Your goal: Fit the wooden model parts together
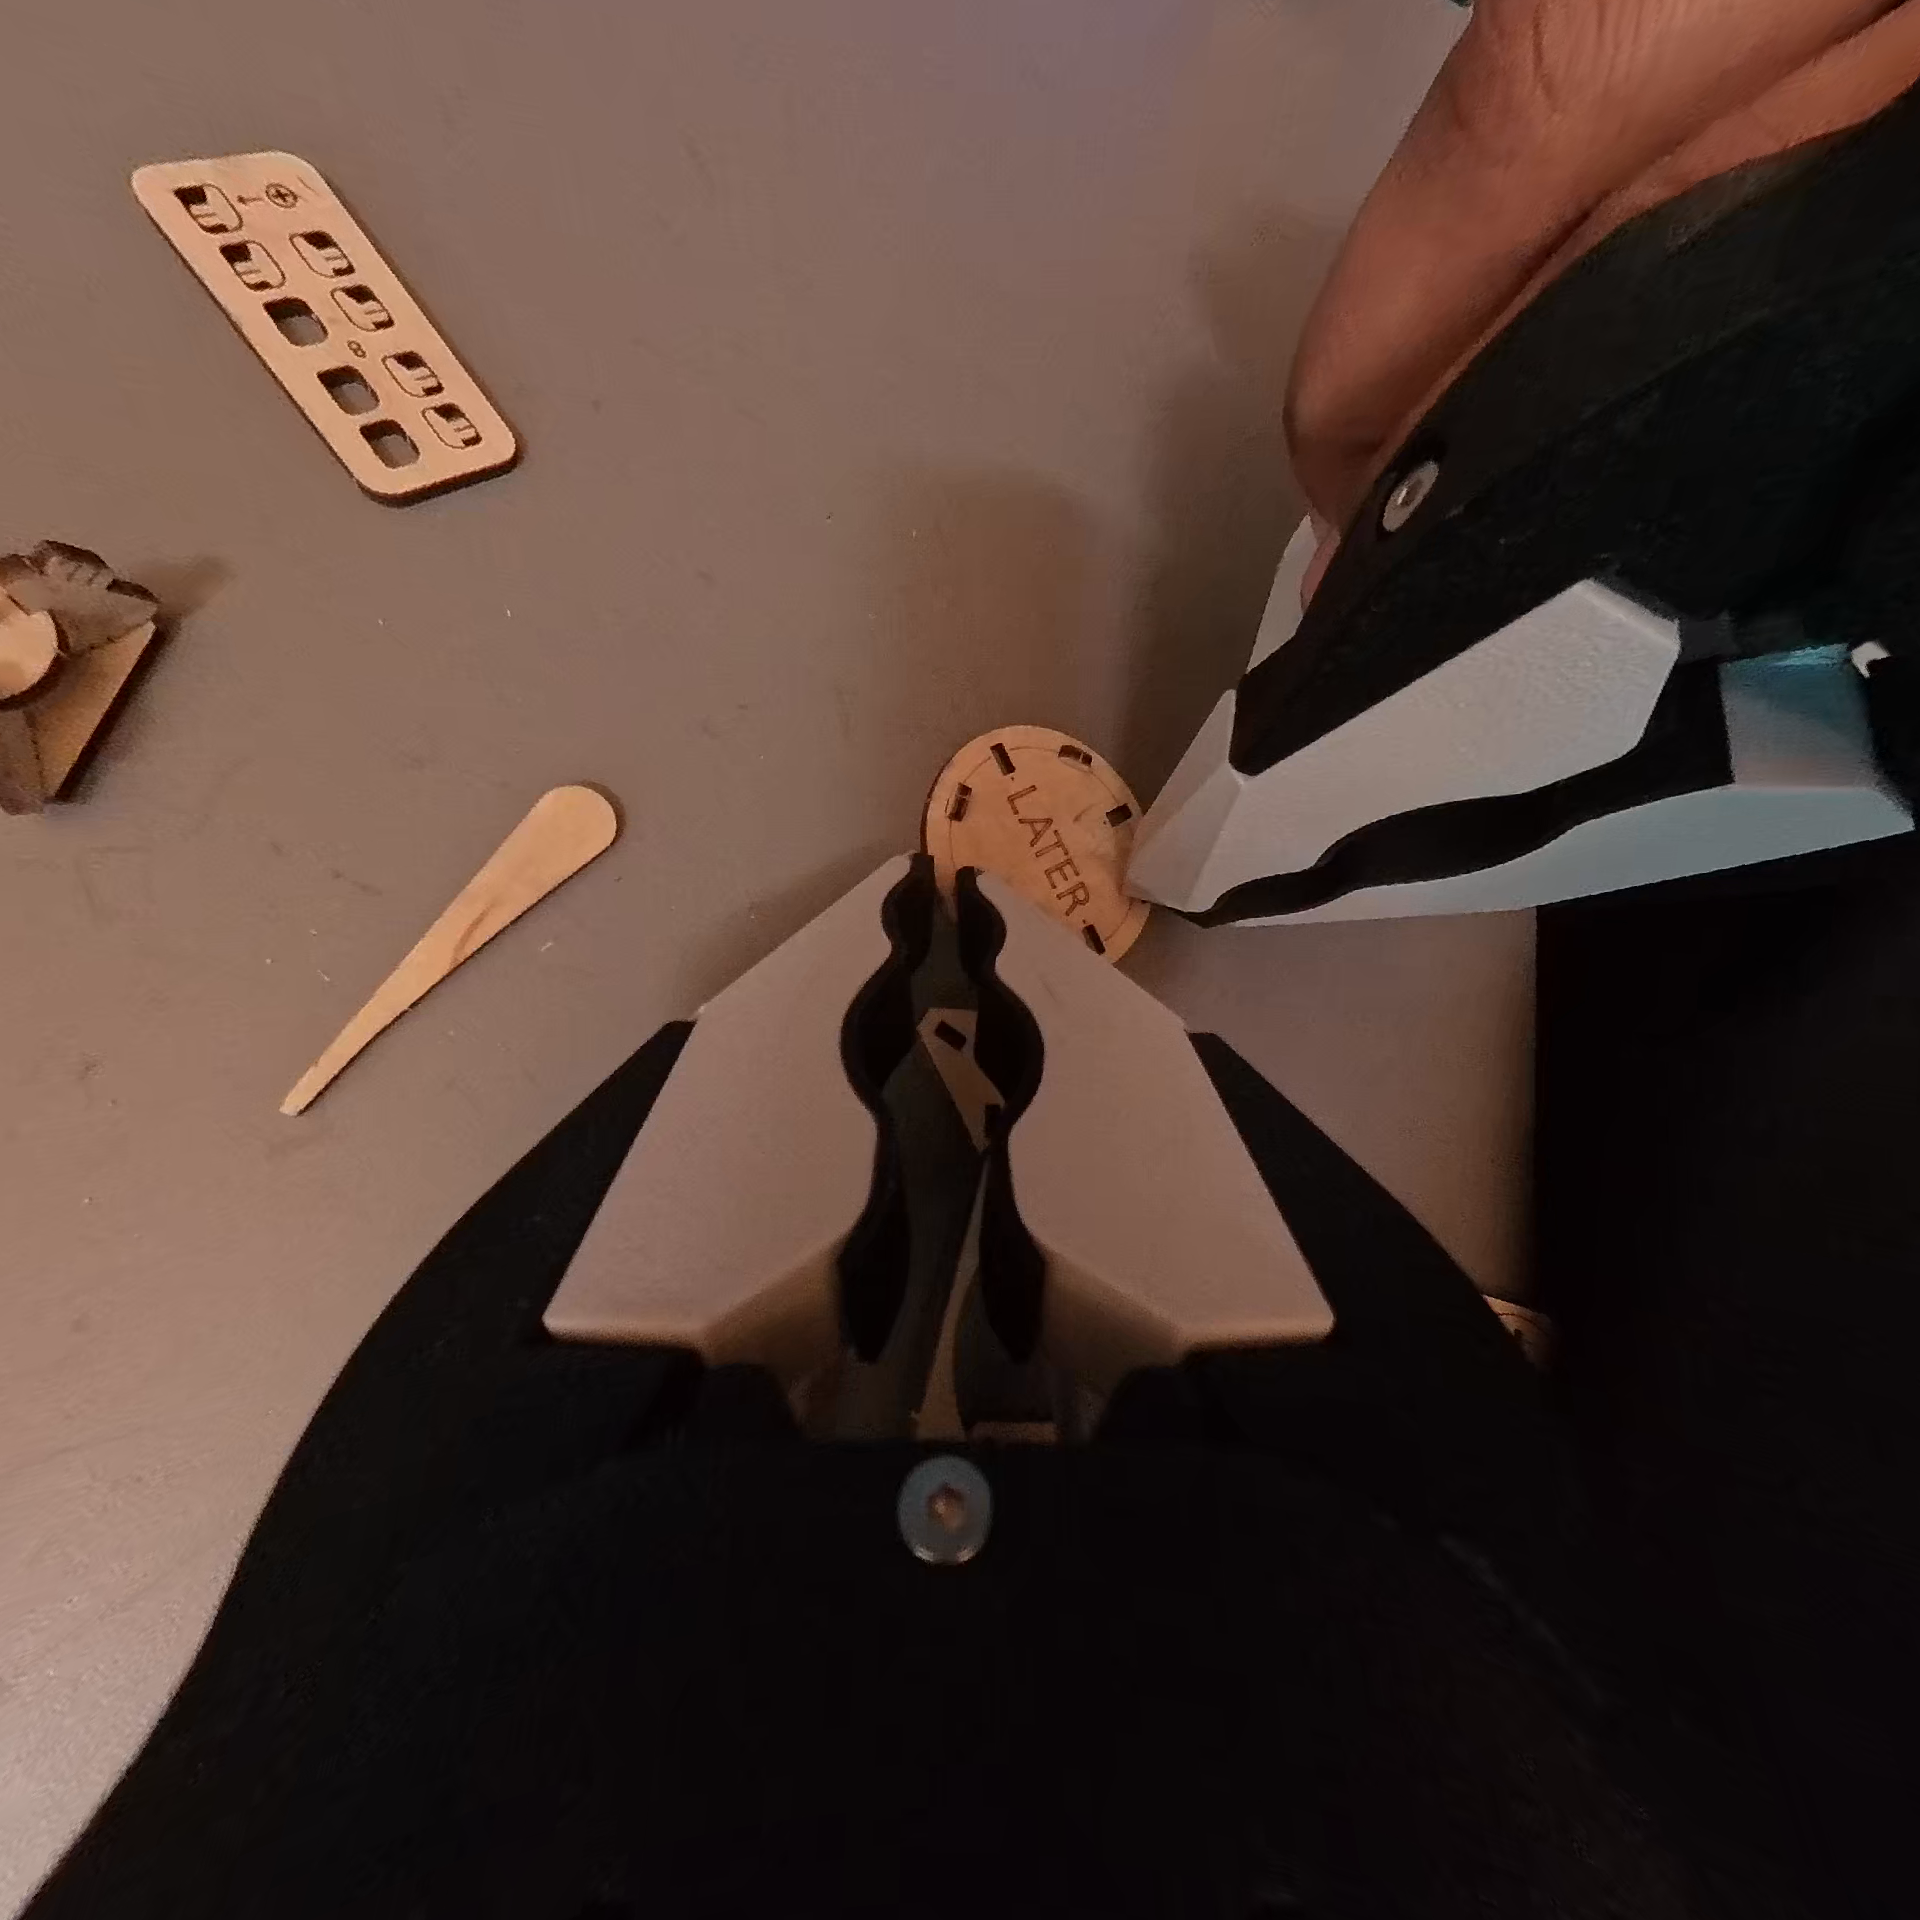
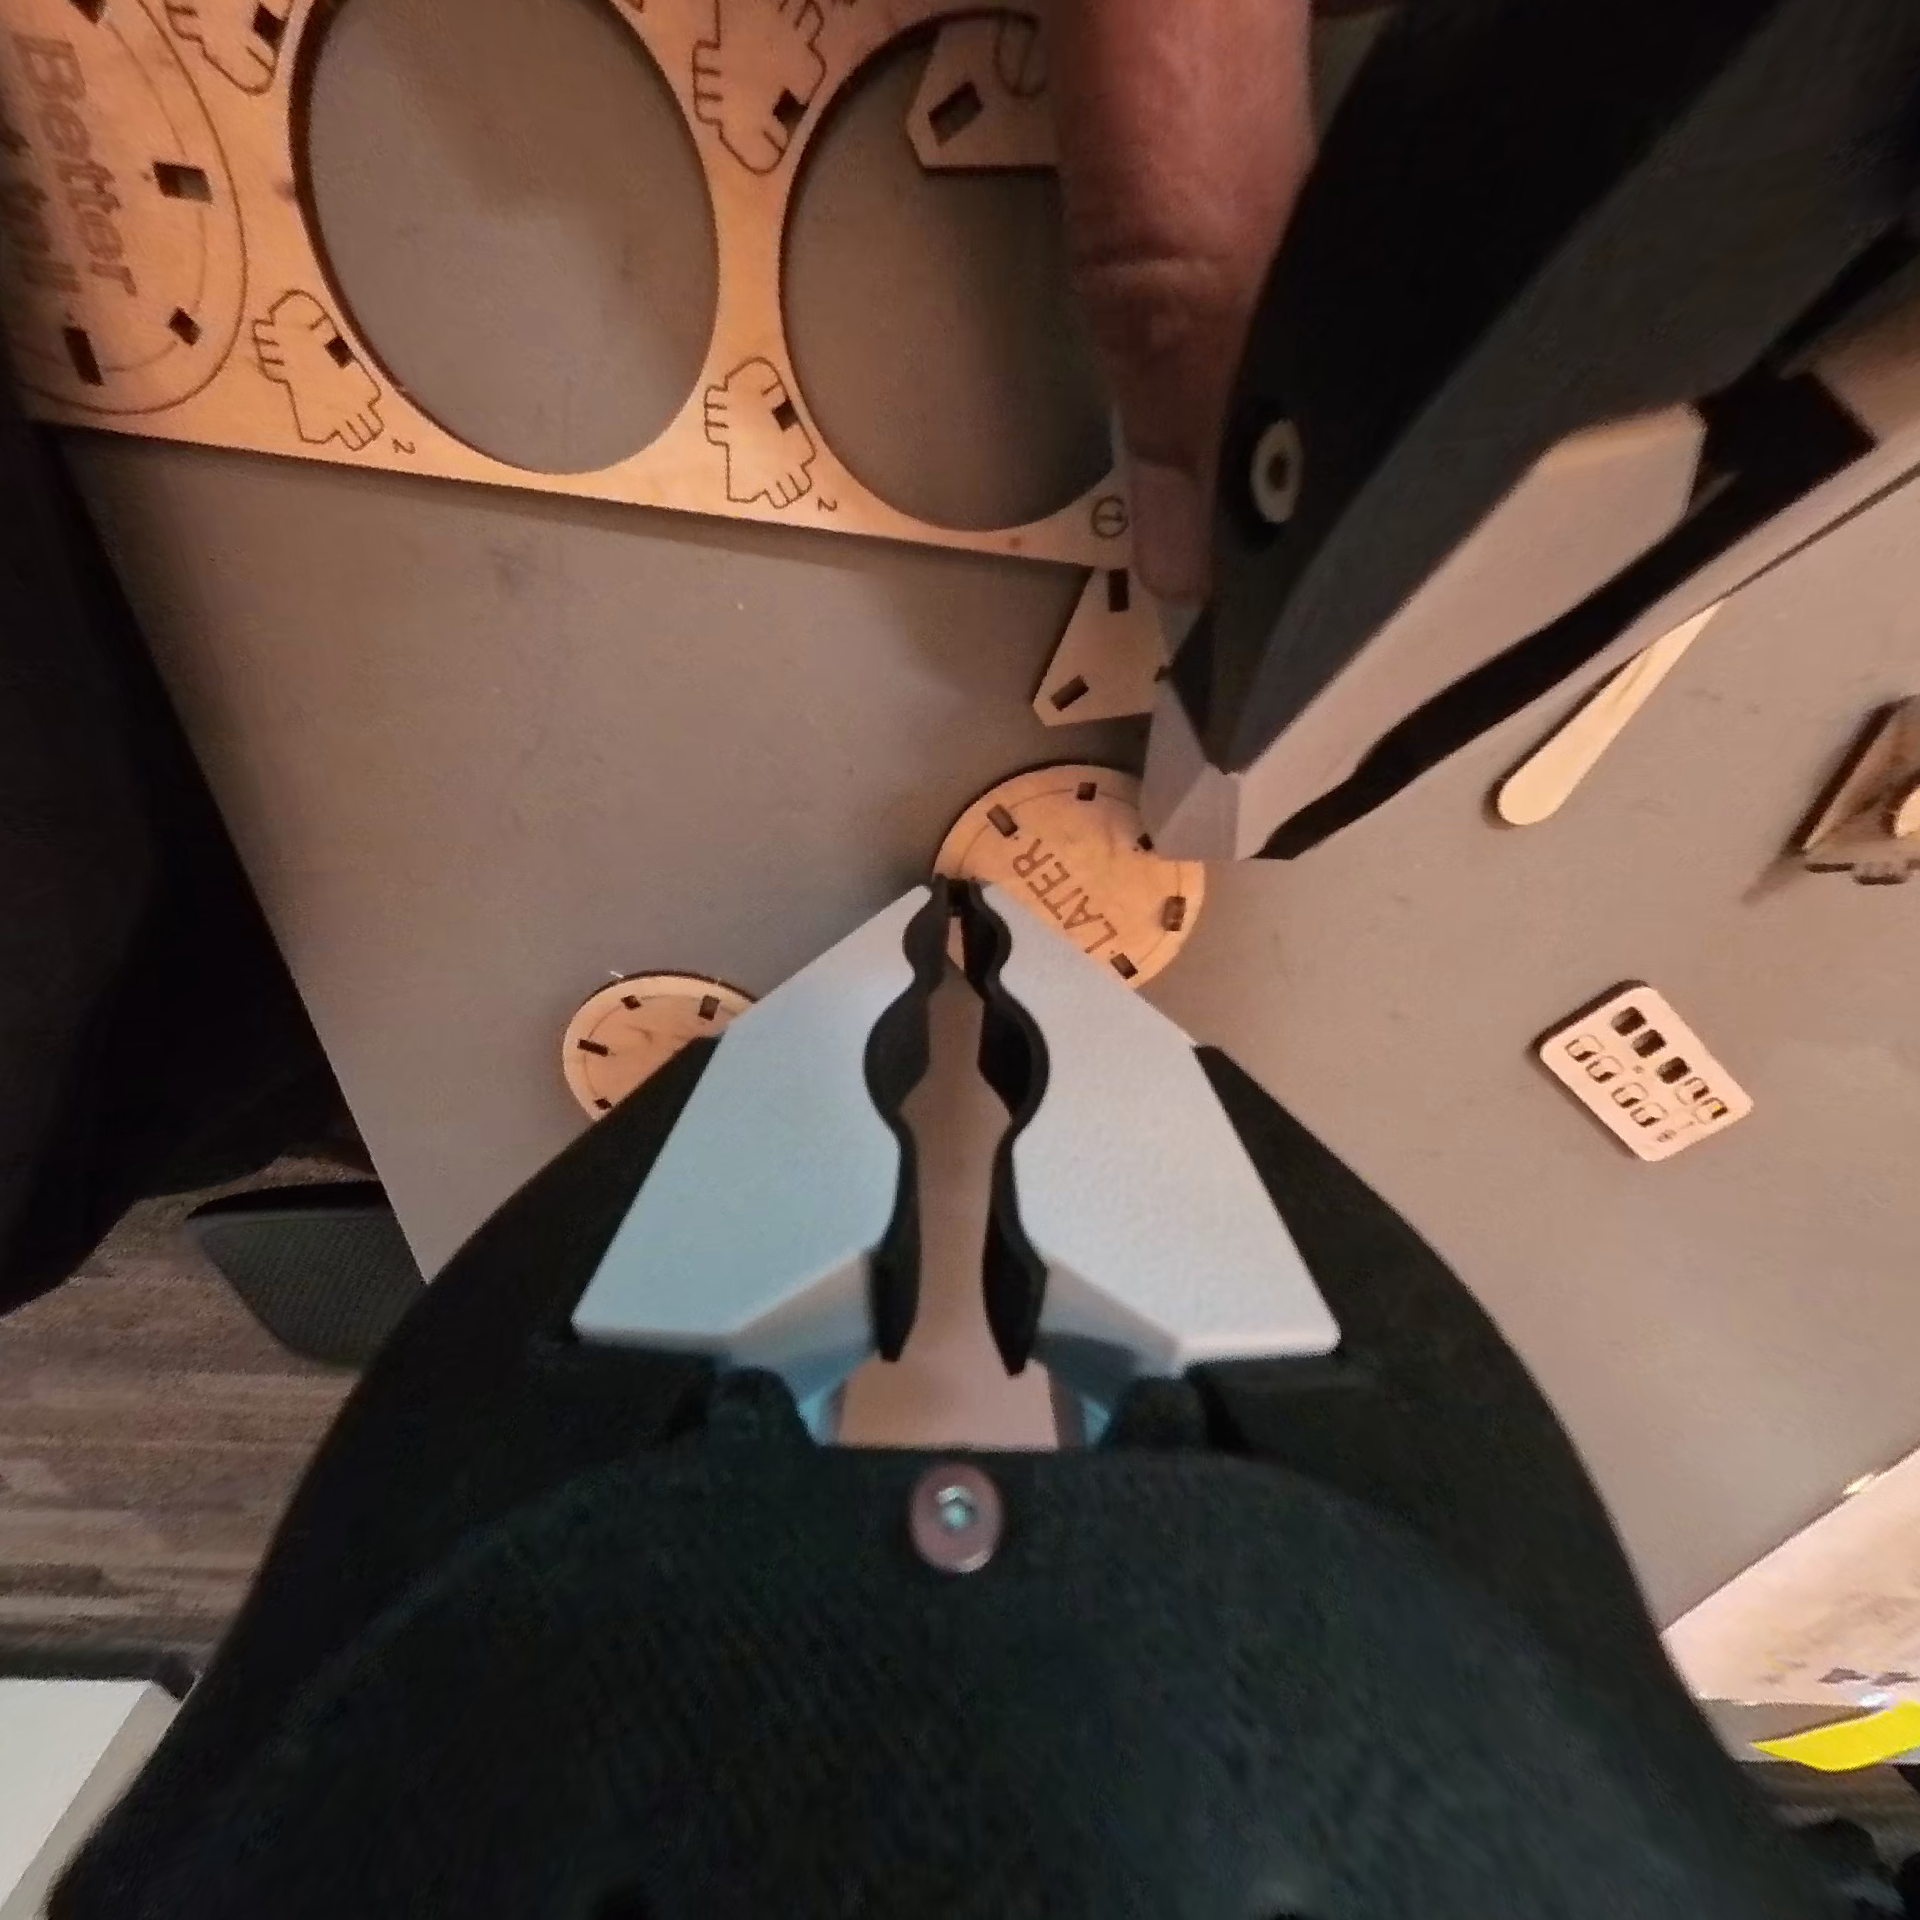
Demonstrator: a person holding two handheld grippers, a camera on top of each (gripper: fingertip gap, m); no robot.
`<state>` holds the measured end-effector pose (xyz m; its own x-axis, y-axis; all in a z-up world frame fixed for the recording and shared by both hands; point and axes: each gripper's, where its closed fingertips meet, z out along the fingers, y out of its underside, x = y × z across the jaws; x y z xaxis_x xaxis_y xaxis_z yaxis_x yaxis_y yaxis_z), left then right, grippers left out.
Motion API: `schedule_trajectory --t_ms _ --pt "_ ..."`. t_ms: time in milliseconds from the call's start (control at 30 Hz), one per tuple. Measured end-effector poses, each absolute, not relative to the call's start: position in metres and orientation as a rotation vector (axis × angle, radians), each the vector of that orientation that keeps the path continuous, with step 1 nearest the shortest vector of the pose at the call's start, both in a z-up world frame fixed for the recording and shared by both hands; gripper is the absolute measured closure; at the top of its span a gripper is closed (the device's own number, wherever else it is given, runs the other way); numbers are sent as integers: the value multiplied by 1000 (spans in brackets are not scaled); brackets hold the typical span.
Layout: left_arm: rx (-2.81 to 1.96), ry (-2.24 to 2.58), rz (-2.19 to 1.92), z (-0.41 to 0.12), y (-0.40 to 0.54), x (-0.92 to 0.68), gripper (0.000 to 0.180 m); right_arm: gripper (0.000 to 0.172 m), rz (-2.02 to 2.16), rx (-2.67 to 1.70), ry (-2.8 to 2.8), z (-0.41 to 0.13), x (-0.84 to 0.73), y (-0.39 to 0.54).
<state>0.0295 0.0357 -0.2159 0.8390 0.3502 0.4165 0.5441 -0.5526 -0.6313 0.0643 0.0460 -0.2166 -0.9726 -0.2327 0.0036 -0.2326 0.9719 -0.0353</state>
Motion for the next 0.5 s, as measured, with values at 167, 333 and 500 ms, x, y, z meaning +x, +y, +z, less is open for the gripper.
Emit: schedule_trajectory --t_ms 167,333,500 --pt "-2210 -649 -308 -216 36 29 176 171 -72 -327 3098 -217 64 46" --pt "-2212 -647 -303 -216 36 29 176 171 -70 -300 3095 -218 64 46" --pt "-2211 -648 -303 -216 36 29 176 171 -217 -327 3123 -217 63 45"
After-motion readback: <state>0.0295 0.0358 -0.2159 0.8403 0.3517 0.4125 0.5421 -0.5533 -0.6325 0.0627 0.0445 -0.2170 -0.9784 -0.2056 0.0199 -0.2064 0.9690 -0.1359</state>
